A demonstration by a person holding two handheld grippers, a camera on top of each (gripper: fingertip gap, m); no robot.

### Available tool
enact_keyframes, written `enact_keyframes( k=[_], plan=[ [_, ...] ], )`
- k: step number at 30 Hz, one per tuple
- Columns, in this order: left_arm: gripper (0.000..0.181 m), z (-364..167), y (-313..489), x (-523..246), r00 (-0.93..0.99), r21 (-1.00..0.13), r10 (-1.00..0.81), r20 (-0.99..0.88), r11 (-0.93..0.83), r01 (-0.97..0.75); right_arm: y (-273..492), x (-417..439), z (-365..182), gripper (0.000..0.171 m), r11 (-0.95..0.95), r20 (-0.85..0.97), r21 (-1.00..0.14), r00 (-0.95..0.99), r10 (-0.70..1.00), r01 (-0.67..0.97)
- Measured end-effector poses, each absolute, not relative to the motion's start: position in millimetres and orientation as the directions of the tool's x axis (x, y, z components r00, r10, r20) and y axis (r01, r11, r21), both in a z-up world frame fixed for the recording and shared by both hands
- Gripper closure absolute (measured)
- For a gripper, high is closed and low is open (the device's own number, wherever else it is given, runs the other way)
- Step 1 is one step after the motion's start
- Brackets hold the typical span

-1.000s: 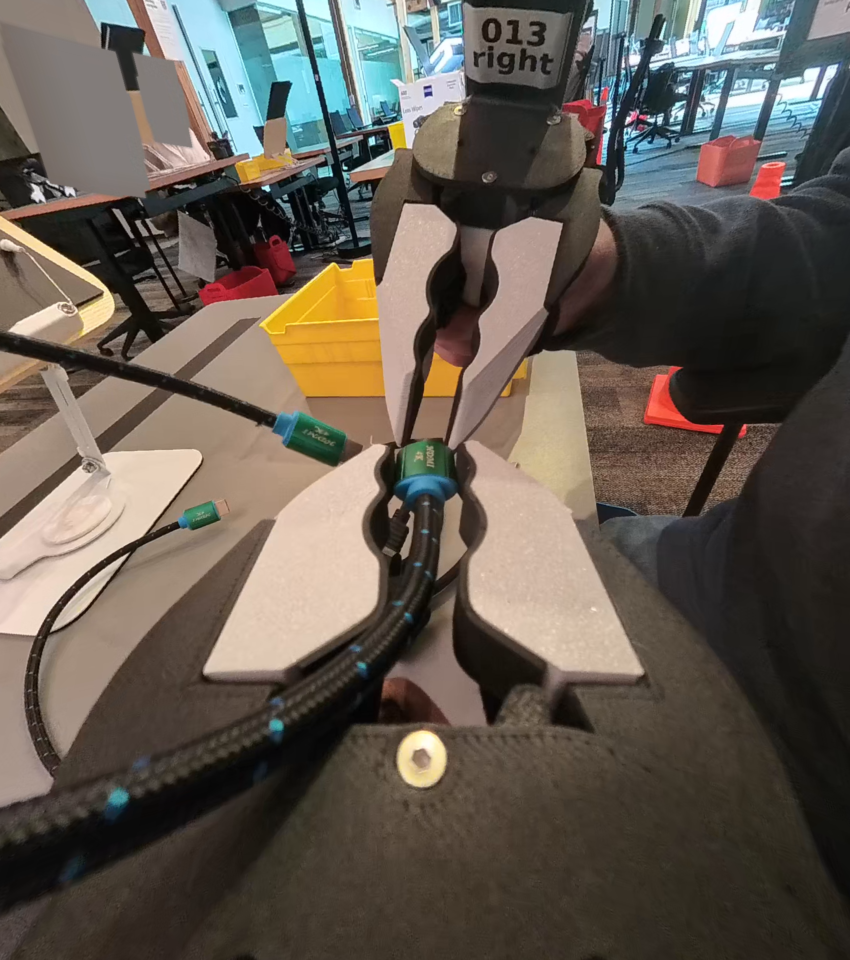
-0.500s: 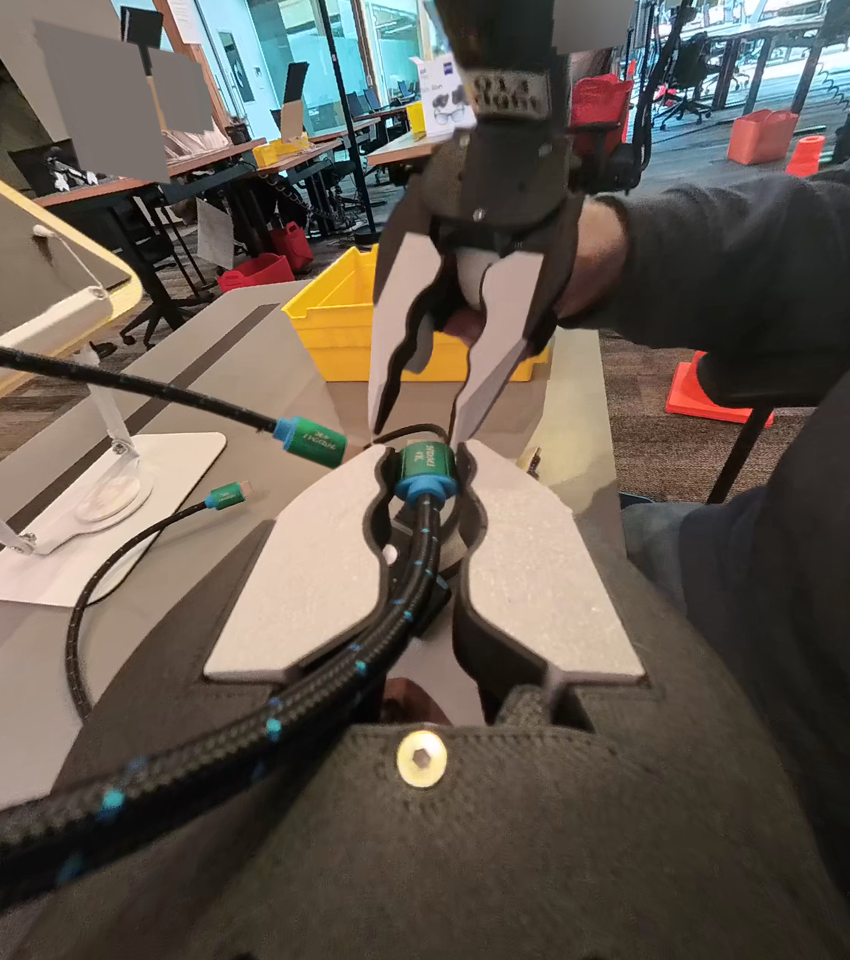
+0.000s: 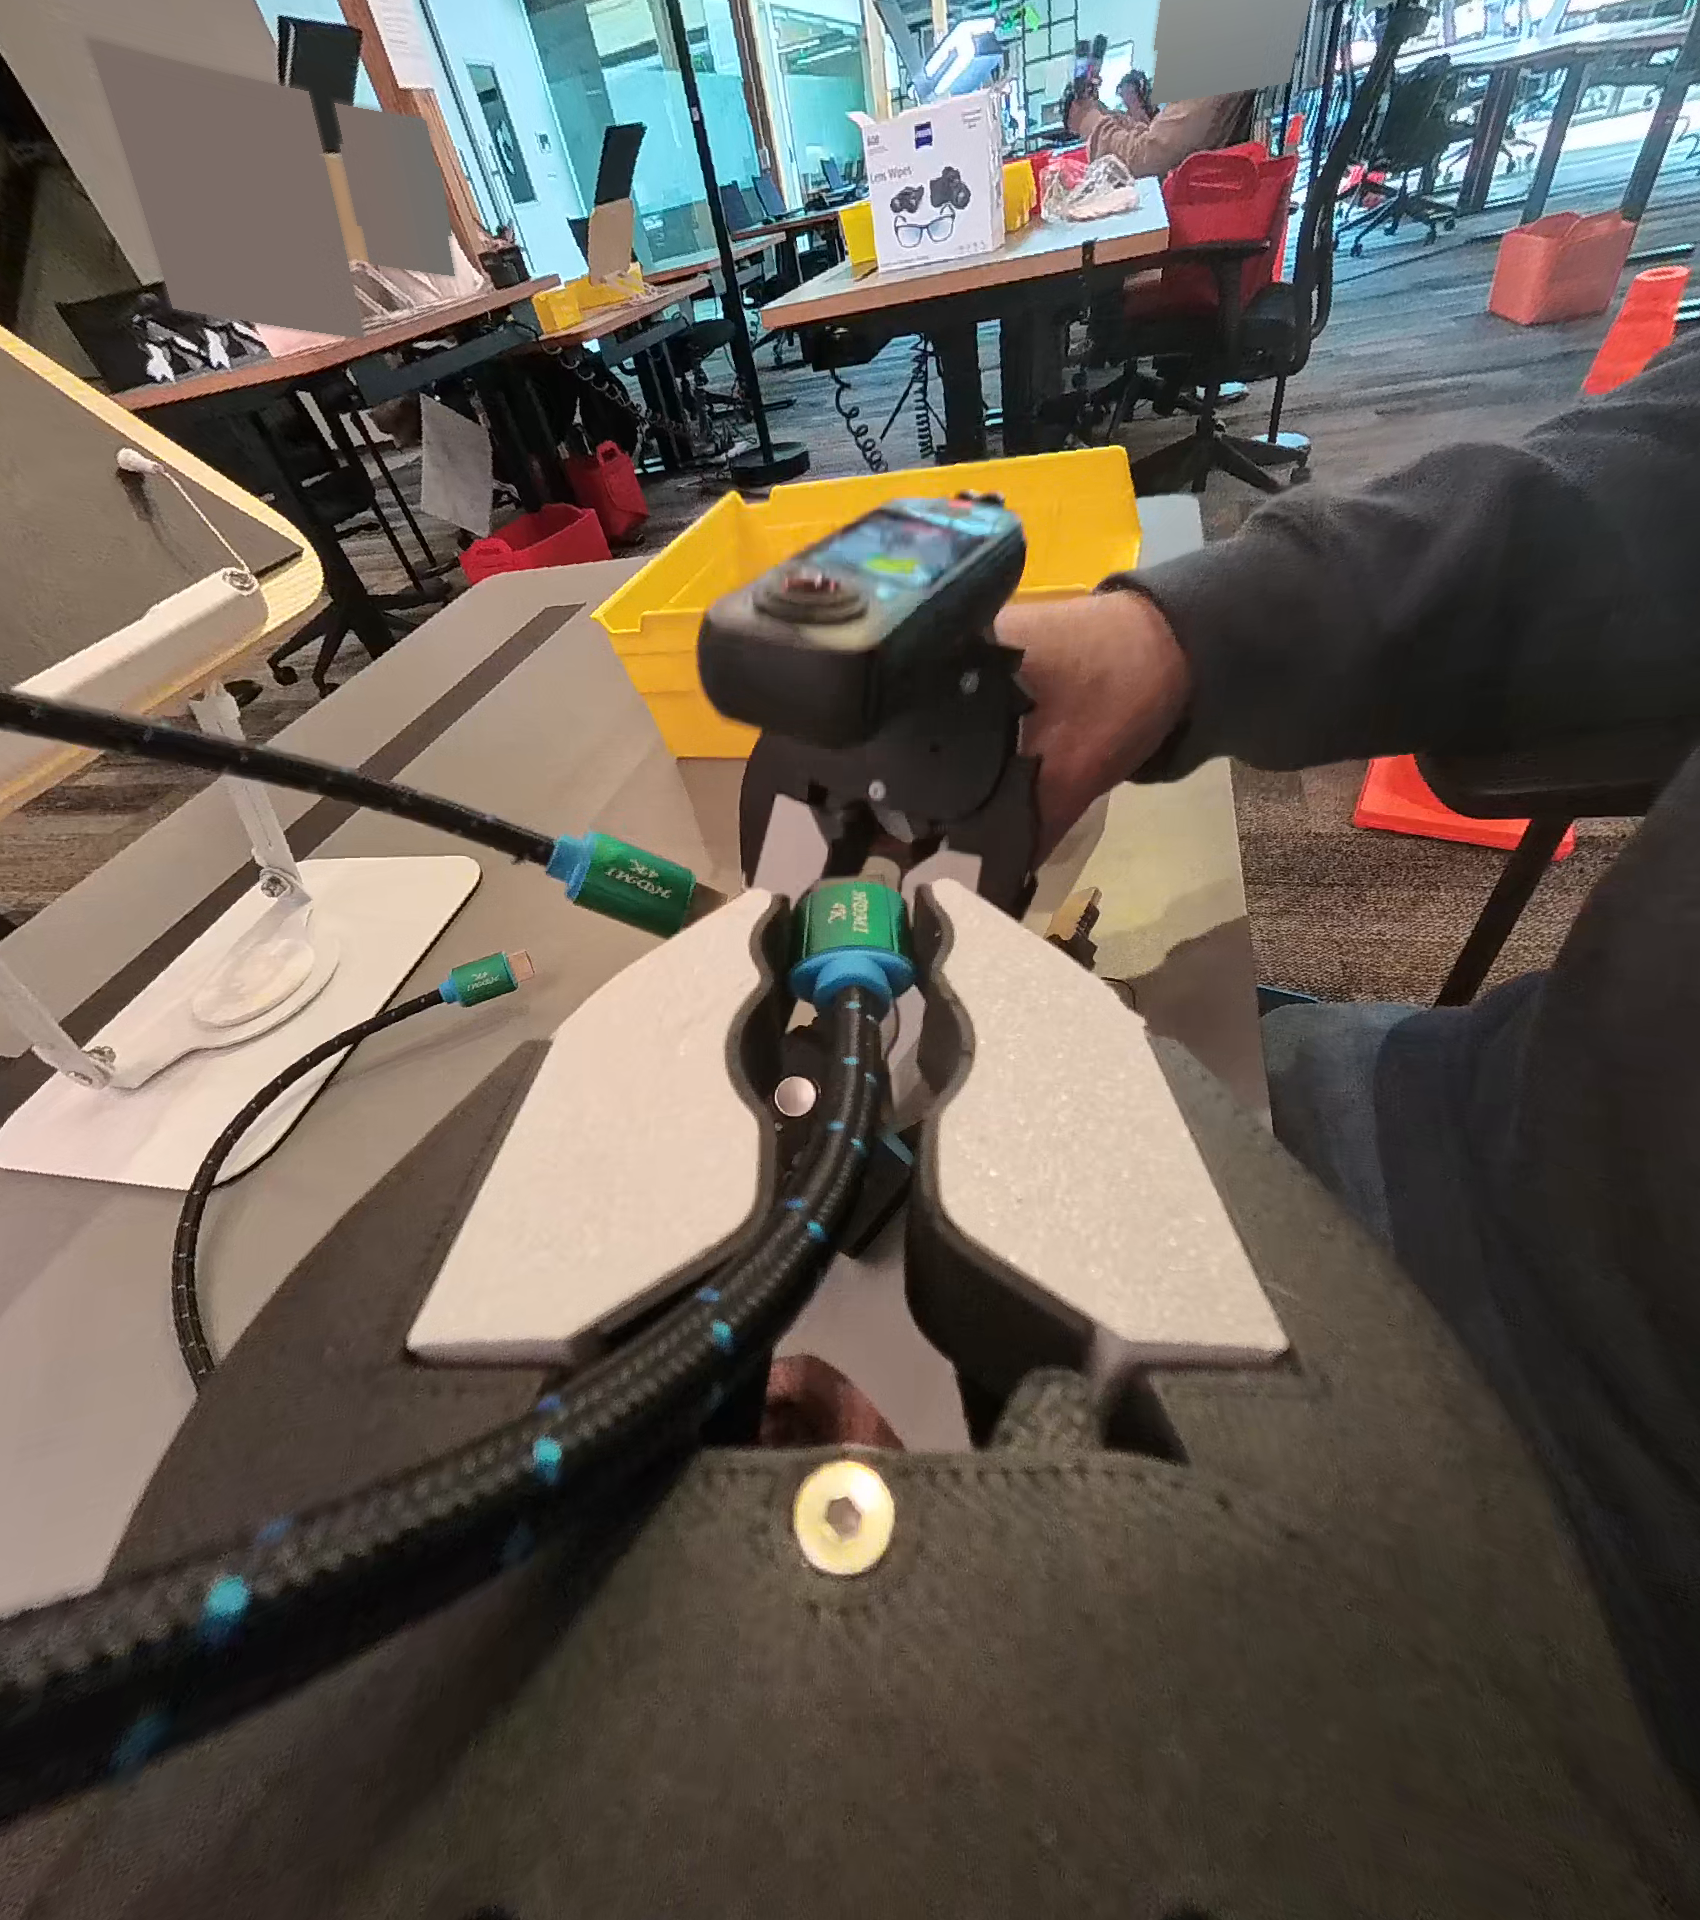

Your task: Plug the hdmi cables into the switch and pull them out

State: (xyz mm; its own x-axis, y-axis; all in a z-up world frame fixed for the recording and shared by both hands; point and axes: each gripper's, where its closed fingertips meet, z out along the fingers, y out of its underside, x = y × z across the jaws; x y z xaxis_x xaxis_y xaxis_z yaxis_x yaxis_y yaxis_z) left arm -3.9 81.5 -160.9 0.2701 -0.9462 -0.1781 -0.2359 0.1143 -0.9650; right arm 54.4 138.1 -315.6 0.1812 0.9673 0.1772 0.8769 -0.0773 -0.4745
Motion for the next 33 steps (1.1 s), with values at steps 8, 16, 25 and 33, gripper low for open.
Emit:
enact_keyframes(
  k=[8, 16, 25, 33],
  plan=[
    [0.160, -160.5, 82.8, -5.3, 0.277, -0.966, -0.945, -0.174, 0.110, -0.234, 145.4, 43.7, -325.6, 0.131, -0.088, 0.185, -0.458, 0.191, 0.964, 0.885],
    [0.160, -158.3, 87.2, -10.5, 0.299, -0.965, -0.937, -0.180, 0.109, -0.238, 143.8, 40.0, -307.3, 0.133, -0.161, 0.054, -0.586, 0.236, 0.970, 0.794],
    [0.160, -153.0, 96.2, -17.7, 0.335, -0.971, -0.929, -0.160, 0.088, -0.221, 142.5, 46.6, -258.9, 0.134, -0.192, -0.094, -0.750, 0.186, 0.978, 0.633],
    [0.160, -151.5, 98.7, -17.2, 0.332, -0.983, -0.938, -0.100, 0.042, -0.178, 129.0, 41.4, -220.8, 0.134, -0.121, -0.110, -0.827, 0.053, 0.992, 0.548]
  ],
)
